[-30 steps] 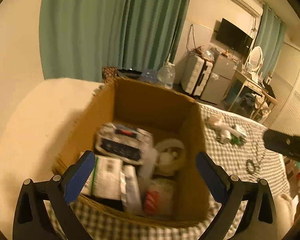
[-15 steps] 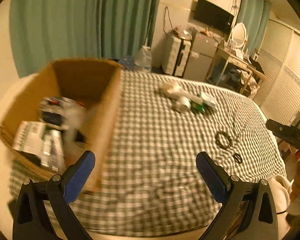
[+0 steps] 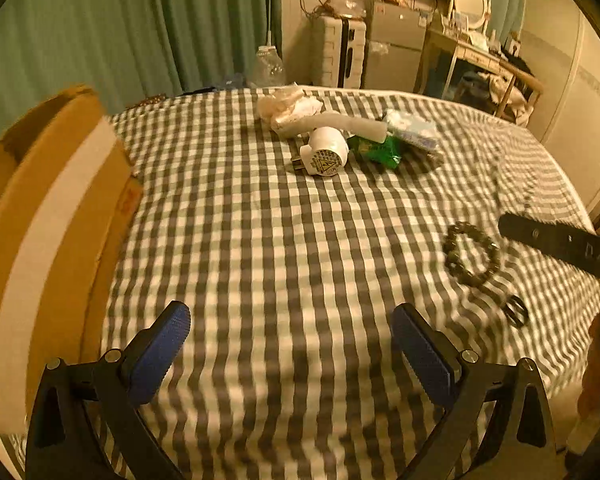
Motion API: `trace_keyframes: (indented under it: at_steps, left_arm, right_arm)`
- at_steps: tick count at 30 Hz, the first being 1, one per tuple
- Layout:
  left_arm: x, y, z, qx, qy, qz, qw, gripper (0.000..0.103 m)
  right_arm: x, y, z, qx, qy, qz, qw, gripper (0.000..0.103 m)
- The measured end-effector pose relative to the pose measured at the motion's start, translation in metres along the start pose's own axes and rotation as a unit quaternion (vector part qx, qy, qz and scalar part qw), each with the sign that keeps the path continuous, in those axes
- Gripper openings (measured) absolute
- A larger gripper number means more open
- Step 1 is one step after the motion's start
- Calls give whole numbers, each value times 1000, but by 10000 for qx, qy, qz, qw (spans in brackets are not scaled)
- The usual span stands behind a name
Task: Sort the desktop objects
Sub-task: 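Reach the left gripper to the hair dryer while the right gripper reaches the bead bracelet, then grasp the white hair dryer with the left gripper while the right gripper grasps the bracelet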
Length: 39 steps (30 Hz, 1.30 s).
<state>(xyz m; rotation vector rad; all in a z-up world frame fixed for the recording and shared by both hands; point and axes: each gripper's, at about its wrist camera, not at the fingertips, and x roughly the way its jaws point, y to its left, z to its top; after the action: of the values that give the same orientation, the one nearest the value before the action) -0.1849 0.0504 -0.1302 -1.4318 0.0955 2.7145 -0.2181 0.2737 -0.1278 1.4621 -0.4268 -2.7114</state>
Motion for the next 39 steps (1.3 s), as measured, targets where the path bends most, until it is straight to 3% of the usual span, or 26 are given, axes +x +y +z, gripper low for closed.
trace_keyframes:
  at_steps: [4, 6, 9, 16, 19, 24, 27, 28, 30, 31, 33, 35, 36, 38, 39]
  left_arm:
    - [25, -3, 21, -7, -10, 37, 10000, 103]
    - [39, -4, 35, -20, -20, -36, 10000, 103]
    - [56, -13, 59, 74, -112, 32, 9999, 103]
    - [99, -40, 105, 312, -275, 321, 9986, 103]
    - [121, -45, 118, 354, -177, 341, 9986, 103]
    - [153, -39, 127, 266, 59, 402, 9988, 103]
    - [161, -24, 124, -16, 215, 72, 9997, 87]
    - [159, -21, 124, -28, 172, 33, 9998, 75]
    - [156, -21, 123, 165, 173, -107, 9997, 64]
    - [155, -21, 123, 282, 177, -105, 9994, 63]
    - [150, -21, 122, 499, 202, -137, 9985, 63]
    - [142, -19, 119, 616, 158, -151, 9979, 62]
    - [137, -18, 116, 643, 169, -233, 9975, 51]
    - [128, -15, 108, 668, 231, -206, 9973, 51]
    - [122, -12, 102, 640, 244, -286, 9972, 51]
  right_arm:
    - [20, -8, -2, -106, 71, -311, 9994, 77]
    - [28, -8, 2, -178, 102, -419, 9989, 78]
    - [35, -8, 2, -168, 178, -254, 9994, 86]
    - [65, -15, -6, -94, 831, -100, 9964, 89]
    - [73, -12, -7, -199, 903, -3, 9957, 103]
    - [87, 2, -12, -703, 1017, -514, 9910, 103]
    - [86, -1, -14, -684, 1024, -453, 9914, 103]
    - [85, -2, -14, -678, 1046, -413, 9913, 103]
    - [83, -4, -15, -677, 1057, -362, 9914, 103]
    - [81, -4, -15, -689, 1055, -358, 9914, 103]
    - [78, -4, -17, -725, 1060, -403, 9909, 100]
    - [73, -5, -18, -747, 1064, -471, 9904, 91]
    - [70, -8, -18, -676, 1030, -474, 9912, 87]
    - [63, -17, -18, -474, 956, -480, 9931, 67]
    - [58, -23, -18, -337, 909, -452, 9943, 62]
